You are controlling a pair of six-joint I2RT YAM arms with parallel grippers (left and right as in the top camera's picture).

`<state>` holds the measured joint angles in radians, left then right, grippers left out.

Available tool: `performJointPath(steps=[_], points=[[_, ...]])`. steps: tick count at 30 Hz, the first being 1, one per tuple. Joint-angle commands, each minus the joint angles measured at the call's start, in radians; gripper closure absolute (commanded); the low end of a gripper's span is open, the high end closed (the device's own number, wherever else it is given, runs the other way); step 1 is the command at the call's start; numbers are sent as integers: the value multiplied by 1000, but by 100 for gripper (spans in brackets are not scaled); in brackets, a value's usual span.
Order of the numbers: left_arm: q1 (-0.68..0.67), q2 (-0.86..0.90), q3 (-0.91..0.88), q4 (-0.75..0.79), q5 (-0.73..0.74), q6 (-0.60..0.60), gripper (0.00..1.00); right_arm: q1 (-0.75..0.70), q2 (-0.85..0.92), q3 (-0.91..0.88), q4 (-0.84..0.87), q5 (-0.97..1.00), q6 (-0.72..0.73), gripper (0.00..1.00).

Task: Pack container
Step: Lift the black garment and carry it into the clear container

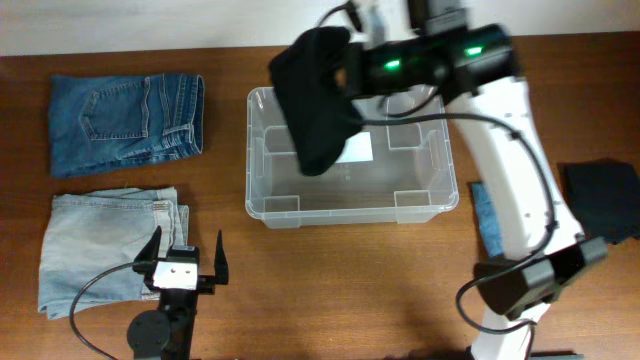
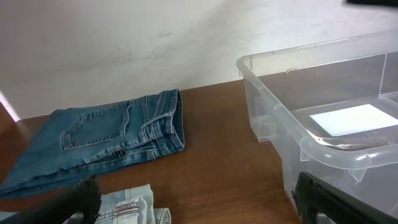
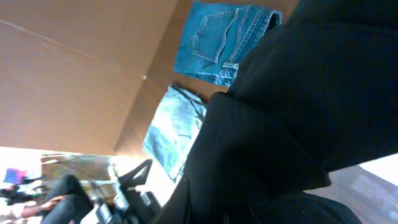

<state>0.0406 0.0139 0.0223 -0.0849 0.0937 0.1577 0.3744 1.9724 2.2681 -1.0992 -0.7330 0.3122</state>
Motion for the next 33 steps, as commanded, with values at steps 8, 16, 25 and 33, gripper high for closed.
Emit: performJointPath(steps=[8, 16, 25, 33], points=[[4, -7, -8, 2, -4, 13, 1, 156, 85, -3, 50, 296, 197, 96], [4, -7, -8, 2, -4, 13, 1, 162, 103, -45, 69, 408, 301, 96], [4, -7, -8, 2, -4, 13, 1, 164, 105, -209, 199, 358, 359, 96], [4, -7, -8, 2, -4, 13, 0, 164, 108, -339, 369, 261, 362, 96]])
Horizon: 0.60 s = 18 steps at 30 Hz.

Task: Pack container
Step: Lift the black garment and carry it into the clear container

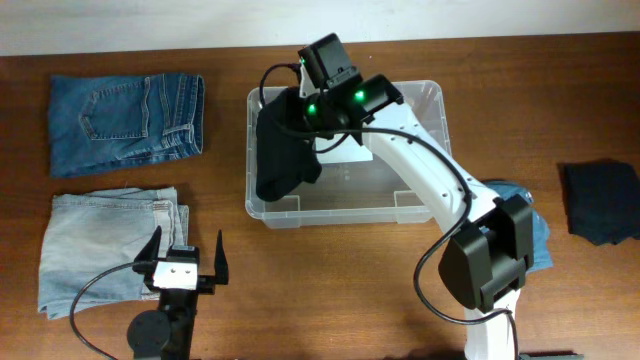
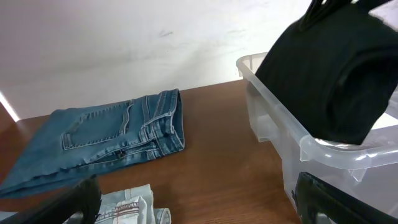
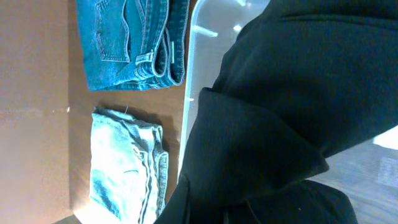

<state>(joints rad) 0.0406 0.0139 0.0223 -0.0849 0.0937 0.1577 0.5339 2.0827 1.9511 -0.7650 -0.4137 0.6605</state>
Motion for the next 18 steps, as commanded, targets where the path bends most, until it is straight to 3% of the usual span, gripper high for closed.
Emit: performJointPath(steps=[1, 18], points=[[4, -7, -8, 2, -4, 13, 1, 5, -1, -29, 43, -58, 15, 96], [4, -7, -8, 2, -4, 13, 0, 5, 2, -114, 73, -45, 33, 95]])
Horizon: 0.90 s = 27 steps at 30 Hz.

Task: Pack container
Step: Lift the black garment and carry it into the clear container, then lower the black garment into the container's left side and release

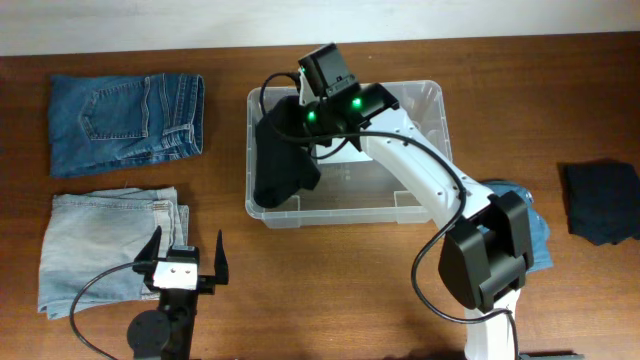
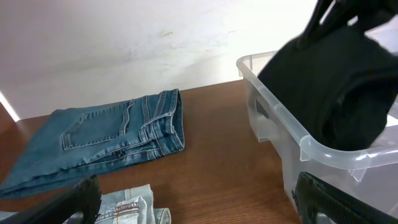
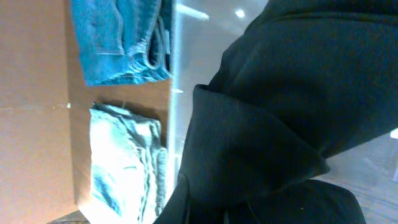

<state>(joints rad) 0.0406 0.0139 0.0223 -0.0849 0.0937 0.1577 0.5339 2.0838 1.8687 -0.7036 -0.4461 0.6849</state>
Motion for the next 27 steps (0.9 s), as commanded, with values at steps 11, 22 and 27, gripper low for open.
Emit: performJointPath(steps=[11, 22, 27], points=[[4, -7, -8, 2, -4, 13, 1, 3, 5, -164, 87, 32, 0, 87], [4, -7, -8, 2, -4, 13, 1, -15, 5, -168, -55, 450, -231, 39], [4, -7, -8, 2, -4, 13, 1, -40, 4, -168, -83, 519, -318, 10]])
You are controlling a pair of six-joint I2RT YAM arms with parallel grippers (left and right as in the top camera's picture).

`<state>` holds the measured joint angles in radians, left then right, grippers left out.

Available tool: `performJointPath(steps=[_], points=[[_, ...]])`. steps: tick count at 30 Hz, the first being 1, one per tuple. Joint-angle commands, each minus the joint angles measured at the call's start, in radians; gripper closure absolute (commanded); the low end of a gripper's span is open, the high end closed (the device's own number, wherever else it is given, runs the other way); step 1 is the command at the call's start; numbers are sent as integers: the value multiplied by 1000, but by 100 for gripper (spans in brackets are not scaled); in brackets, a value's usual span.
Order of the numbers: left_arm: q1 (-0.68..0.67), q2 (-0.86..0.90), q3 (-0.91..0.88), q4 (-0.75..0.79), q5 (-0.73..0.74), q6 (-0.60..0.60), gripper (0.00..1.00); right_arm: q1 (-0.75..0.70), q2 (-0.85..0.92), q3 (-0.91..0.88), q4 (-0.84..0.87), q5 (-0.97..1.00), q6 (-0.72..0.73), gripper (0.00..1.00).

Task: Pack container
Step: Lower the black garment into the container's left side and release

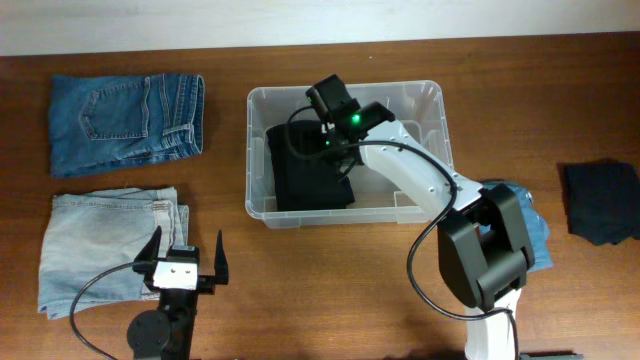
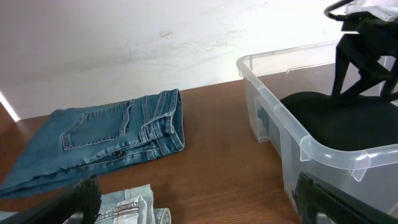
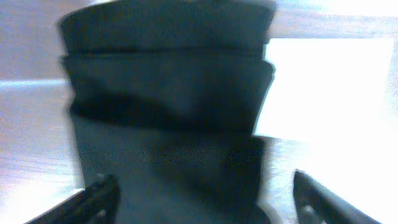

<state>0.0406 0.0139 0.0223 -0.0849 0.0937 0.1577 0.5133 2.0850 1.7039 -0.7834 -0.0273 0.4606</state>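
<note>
A clear plastic container (image 1: 430, 100) stands at the table's middle. A folded black garment (image 1: 300, 175) lies flat on its floor, filling the left half; it also shows in the right wrist view (image 3: 168, 106) and in the left wrist view (image 2: 336, 118). My right gripper (image 1: 325, 150) hangs inside the container just over the garment, open (image 3: 205, 193), with its fingers wide apart and nothing between them. My left gripper (image 1: 186, 245) rests open near the front edge (image 2: 196, 199), beside the light jeans.
Folded dark blue jeans (image 1: 127, 122) lie at the back left, and folded light blue jeans (image 1: 100, 250) at the front left. A dark navy garment (image 1: 600, 200) lies at the far right. A blue piece (image 1: 490, 215) lies under the right arm. A white label (image 3: 323, 87) is on the container's floor.
The black garment hung from my right gripper into the container's left side. Now it lies flat on the container's floor, and the right gripper is open above it. The left arm is unchanged.
My right gripper first held the black garment high over the container's back left corner. Then it held it at the left wall, then deeper inside. Now the garment lies in the container, let go. The left gripper stayed open and still throughout.
</note>
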Motion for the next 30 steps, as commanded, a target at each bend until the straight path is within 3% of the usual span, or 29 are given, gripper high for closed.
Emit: performJointPath(steps=[1, 2, 5, 14, 16, 18, 20, 27, 30], points=[[4, -7, -8, 2, -4, 13, 1, -23, 3, -3, -2, 100, -113, 7], [4, -7, -8, 2, -4, 13, 1, -24, 3, 1, -1, 100, -139, 2], [4, -7, -8, 2, -4, 13, 0, -24, 3, 39, -15, 105, -222, 1], [4, -7, -8, 2, -4, 13, 1, -48, 9, 92, -88, 118, -225, 1], [4, -7, -8, 2, -4, 13, 1, -57, 16, 79, -93, 118, -225, 11], [4, -7, -8, 2, -4, 13, 1, -65, 24, 60, -92, 118, -225, 33], [4, -7, -8, 2, -4, 13, 1, -71, 39, 50, -97, 118, -225, 47], [4, -7, -8, 2, -4, 13, 0, -71, 70, 33, -98, 118, -225, 71], [4, -7, -8, 2, -4, 13, 0, -74, 71, 14, -109, 120, -225, 75]])
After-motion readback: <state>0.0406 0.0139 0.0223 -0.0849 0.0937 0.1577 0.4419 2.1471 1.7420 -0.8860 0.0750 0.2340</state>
